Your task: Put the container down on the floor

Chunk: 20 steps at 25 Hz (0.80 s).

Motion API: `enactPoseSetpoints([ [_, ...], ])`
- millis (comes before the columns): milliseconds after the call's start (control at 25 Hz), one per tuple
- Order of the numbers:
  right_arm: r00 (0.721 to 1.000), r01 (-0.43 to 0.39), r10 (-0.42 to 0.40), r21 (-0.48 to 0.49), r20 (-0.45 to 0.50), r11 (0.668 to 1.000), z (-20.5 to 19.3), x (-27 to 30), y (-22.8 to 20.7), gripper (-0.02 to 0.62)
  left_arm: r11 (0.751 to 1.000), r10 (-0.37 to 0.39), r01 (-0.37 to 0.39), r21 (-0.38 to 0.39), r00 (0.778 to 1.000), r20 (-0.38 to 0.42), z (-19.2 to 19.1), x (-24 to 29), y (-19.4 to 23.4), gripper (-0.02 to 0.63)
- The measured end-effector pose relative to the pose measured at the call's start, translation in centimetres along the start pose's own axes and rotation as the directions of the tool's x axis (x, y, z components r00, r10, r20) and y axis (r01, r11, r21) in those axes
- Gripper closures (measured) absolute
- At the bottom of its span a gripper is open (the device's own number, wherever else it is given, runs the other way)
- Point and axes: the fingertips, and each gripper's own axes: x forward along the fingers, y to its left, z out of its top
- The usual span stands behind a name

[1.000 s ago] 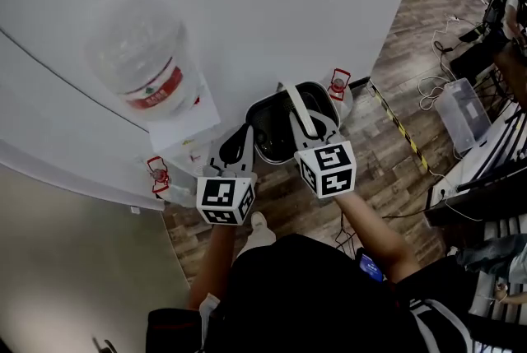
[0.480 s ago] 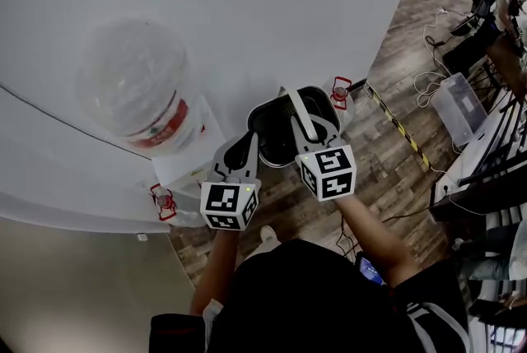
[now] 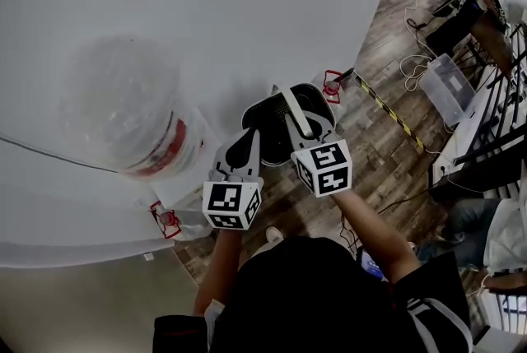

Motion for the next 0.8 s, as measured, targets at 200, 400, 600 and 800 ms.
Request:
enactPoseSetpoints([
  [200,0.999,0.032,-0.032,-0.003,-0.009,0.999,-0.2,1.2,-0.2,0.563,0.999,-0.039,0.039,-0.014,0.999,0.0,-0.4,0.8,0.8,0.591],
  [400,0.999,0.035,-0.035,-0.003,-0.021,0.999,-0.6,1.9,-1.1,0.563,0.998,-0.048,0.047,-0.044,0.999,-0.014,-1.4,2.0,1.1,0.591],
  [600,0.999,0.009,-0.009,-0.002,-0.031,1.0,-1.1,2.7,-2.7,0.563,0.999,-0.023,0.022,-0.045,0.999,-0.029,-2.0,3.8,0.6,0.591],
  [800,0.998,-0.039,0.038,-0.009,-0.044,0.999,-1.5,4.2,-4.8,0.563,0.998,0.029,-0.031,-0.046,0.998,-0.05,-2.7,6.1,0.3,0.591],
])
